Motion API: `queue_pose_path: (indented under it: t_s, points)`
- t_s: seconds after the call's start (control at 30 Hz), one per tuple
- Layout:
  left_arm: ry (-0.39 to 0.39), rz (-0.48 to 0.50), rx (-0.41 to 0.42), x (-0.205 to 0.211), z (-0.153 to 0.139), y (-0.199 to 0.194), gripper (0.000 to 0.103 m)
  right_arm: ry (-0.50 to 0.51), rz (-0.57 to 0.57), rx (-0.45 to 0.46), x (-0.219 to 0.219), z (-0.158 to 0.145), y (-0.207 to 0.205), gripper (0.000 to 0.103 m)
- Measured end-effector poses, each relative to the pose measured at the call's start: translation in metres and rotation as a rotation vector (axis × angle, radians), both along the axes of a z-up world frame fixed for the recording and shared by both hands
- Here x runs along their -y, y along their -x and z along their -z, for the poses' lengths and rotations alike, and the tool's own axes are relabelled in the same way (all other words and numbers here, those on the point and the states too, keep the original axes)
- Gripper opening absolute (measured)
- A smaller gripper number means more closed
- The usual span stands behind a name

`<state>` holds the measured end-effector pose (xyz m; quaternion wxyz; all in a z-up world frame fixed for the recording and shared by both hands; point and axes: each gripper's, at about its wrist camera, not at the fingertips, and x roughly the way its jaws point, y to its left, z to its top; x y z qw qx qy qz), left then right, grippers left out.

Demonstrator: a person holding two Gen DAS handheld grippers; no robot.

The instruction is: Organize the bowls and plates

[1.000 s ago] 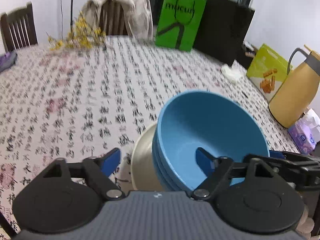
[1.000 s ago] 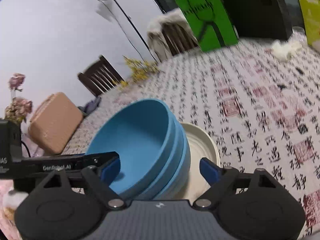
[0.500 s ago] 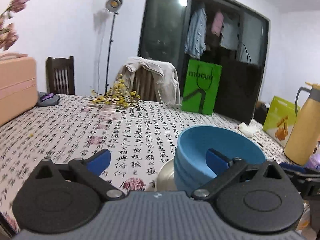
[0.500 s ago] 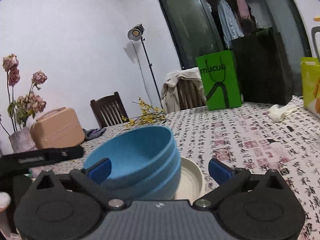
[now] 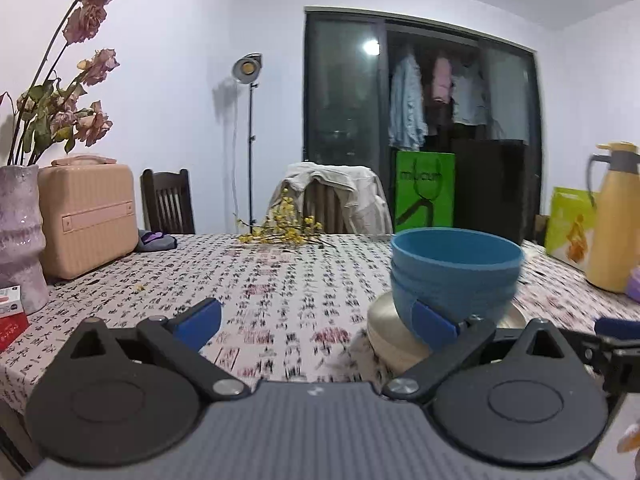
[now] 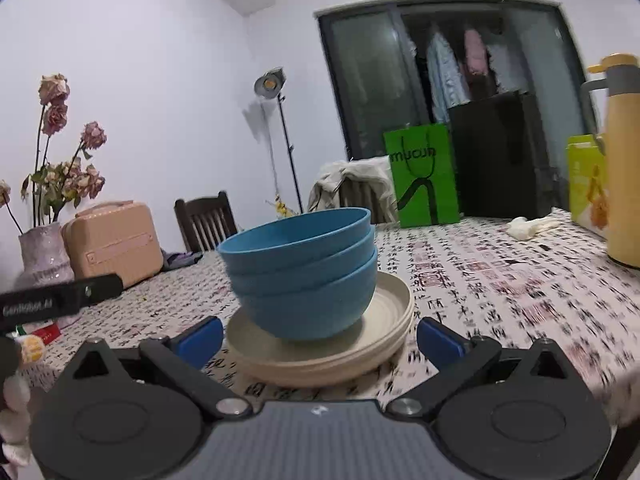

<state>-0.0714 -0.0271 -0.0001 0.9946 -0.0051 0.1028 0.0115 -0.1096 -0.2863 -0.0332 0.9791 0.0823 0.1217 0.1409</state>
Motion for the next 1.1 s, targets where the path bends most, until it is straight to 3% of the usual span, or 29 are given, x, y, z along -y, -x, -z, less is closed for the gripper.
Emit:
queue_pose_path:
  t_s: [0.33,0.63,1.1]
  points:
    - [0.078,0.103,-0.029,-0.011,0.032,0.065,0.103,0.107,0.086,0.014,-0.015,0.004,0.075,0.103]
    - [0.094,0.147,0.033,-0.009,0.037,0.104,0.103,0.106,0.11,0.023,-0.009,0.003,0.118,0.103]
    - [0.091,0.166,0.014,-0.007,0.05,0.11,0.103,0.108,0.106,0.007,-0.007,0.008,0.118,0.103]
